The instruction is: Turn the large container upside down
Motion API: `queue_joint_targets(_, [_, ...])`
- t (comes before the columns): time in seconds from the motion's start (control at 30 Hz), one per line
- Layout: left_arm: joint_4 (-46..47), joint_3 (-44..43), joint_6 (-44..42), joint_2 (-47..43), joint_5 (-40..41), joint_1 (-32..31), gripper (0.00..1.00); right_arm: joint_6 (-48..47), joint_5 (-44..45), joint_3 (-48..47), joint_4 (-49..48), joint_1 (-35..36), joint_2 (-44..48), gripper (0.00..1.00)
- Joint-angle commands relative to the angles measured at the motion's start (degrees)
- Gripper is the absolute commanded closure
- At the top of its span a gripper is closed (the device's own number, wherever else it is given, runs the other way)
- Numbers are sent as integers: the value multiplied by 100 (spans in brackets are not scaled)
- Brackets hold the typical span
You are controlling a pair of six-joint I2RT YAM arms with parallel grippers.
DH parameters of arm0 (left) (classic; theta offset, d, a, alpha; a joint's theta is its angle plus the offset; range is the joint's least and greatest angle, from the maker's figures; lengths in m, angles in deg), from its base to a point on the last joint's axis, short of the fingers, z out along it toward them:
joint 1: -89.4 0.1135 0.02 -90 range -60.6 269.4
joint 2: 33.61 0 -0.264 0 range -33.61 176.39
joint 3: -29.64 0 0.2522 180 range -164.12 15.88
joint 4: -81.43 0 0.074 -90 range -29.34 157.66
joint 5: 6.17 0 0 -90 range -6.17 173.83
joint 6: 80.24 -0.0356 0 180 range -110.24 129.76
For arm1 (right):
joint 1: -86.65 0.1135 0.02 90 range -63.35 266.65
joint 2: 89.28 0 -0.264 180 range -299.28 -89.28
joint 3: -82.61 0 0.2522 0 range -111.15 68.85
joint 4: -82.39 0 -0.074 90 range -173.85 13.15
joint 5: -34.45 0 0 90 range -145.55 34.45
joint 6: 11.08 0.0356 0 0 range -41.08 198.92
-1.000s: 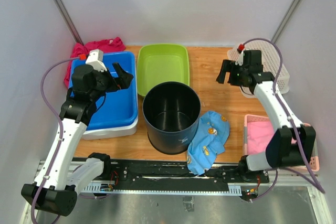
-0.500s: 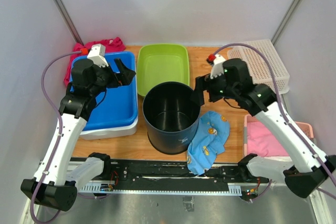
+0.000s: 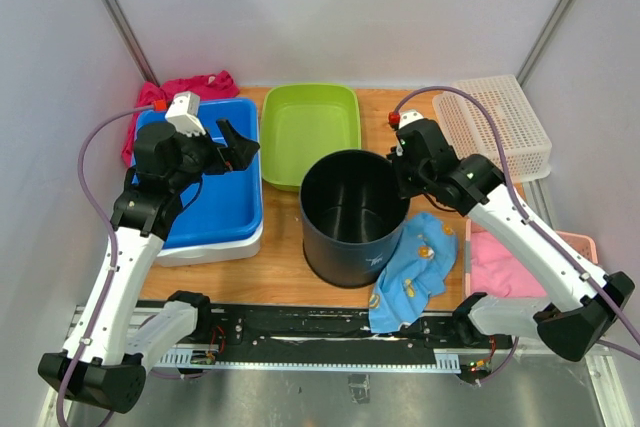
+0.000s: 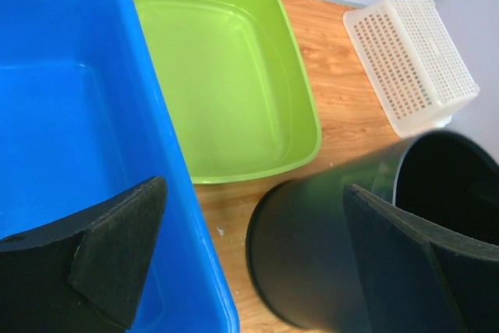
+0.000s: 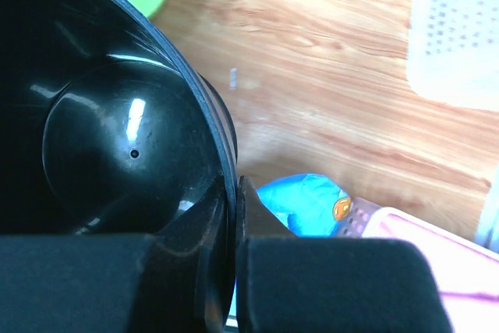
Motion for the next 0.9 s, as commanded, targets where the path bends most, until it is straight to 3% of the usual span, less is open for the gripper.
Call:
queue_joint_targets(0.0, [252, 69, 37, -171, -75, -37, 1, 261, 1381, -61, -414, -395, 132, 99])
queue_joint_targets(0.07, [252, 61, 13, -158, -51, -36, 1, 295, 1154, 23, -684, -613, 98, 99])
queue_joint_targets(0.1, [252, 50, -1, -142, -50, -33, 1, 234, 854, 5, -791, -679, 59, 91])
queue_joint_targets(0.2, [205, 0, -20, -99, -14, -36, 1, -39, 473, -427, -716, -704, -69, 44])
queue_joint_targets(0.27, [154, -35, -63, -99, 59, -38, 1, -198, 437, -644, -639, -710, 23, 26])
queue_joint_targets(0.37, [134, -48, -131, -105, 210, -36, 1, -590, -77, -872, -737, -704, 363, 22])
queue_joint_targets(0.53, [158, -60, -133, -70, 245, -36, 1, -1631, -2747, -1310, -452, -317, 447, 21])
queue_joint_targets(0.7, [217, -23, -76, -34, 197, -31, 1, -2178, -2781, -1538, 370, 964, -68, 21])
queue_joint_targets(0.87, [216, 17, -74, -55, 182, -35, 1, -2152, -2441, -1395, 508, 1537, -472, 20])
